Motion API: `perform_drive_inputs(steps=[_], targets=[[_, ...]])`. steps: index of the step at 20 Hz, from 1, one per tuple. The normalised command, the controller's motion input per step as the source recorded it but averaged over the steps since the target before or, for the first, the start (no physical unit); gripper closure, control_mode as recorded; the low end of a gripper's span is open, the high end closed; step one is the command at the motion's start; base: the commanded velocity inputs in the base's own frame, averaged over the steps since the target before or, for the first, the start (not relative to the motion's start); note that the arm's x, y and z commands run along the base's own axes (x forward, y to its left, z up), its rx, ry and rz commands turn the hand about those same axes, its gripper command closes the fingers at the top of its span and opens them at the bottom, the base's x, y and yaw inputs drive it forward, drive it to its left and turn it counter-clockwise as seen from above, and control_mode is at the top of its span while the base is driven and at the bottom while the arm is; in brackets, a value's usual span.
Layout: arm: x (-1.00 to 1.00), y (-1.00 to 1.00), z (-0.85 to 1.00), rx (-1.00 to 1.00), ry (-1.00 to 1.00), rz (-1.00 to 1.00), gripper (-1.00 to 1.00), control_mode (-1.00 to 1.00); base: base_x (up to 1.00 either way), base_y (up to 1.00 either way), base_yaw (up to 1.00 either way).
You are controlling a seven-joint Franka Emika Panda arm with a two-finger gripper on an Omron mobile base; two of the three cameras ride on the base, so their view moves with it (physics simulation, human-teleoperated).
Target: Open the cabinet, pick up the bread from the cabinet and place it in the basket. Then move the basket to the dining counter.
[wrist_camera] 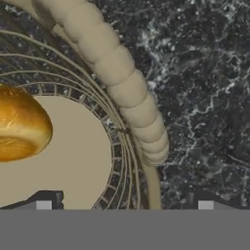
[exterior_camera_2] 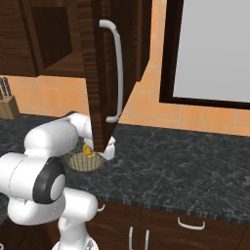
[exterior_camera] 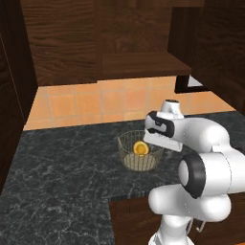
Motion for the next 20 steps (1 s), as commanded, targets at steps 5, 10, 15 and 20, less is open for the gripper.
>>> perform_drive_inputs(steps=[5, 10, 15, 20], targets=[[0.03, 0.0, -0.26, 0.0, 0.0, 0.0, -1.0, -1.0, 0.0, 0.0, 0.0], [-0.02, 0.05, -0.1, 0.0, 0.0, 0.0, 1.0, -1.0, 0.0, 0.0, 0.0], [0.0, 0.22, -0.05, 0.0, -0.06, 0.0, 1.0, -1.0, 0.0, 0.0, 0.0], [0.0, 0.18, -0.03, 0.0, -0.07, 0.0, 1.0, -1.0, 0.0, 0.0, 0.0]])
